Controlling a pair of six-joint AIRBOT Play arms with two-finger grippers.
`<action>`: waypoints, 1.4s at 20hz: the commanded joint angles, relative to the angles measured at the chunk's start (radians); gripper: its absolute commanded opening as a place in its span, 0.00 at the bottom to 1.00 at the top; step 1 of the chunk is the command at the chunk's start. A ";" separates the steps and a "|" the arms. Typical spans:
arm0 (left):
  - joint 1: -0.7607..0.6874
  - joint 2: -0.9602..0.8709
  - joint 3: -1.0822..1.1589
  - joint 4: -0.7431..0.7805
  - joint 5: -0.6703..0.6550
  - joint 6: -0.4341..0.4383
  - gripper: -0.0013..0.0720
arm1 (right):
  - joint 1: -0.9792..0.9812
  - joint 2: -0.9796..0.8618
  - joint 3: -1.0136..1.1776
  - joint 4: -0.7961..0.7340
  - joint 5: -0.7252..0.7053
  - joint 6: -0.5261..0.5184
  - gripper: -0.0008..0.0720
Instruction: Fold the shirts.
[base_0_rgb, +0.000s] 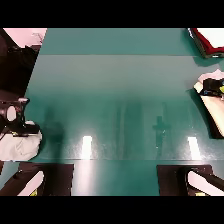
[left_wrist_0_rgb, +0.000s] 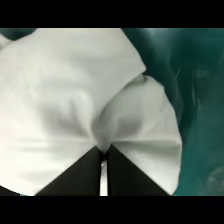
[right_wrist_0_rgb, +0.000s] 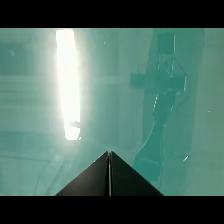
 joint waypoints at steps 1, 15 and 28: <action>-0.013 0.001 0.222 -0.136 -0.007 0.083 0.05 | -0.003 0.018 0.000 0.000 -0.014 -0.019 0.04; -0.649 -0.198 0.871 -0.813 0.093 0.494 0.05 | -0.003 0.221 0.000 0.000 -0.278 -0.019 0.04; -0.409 -0.493 0.861 -0.642 -0.093 0.229 0.86 | -0.002 0.233 0.000 -0.003 -0.285 -0.019 0.04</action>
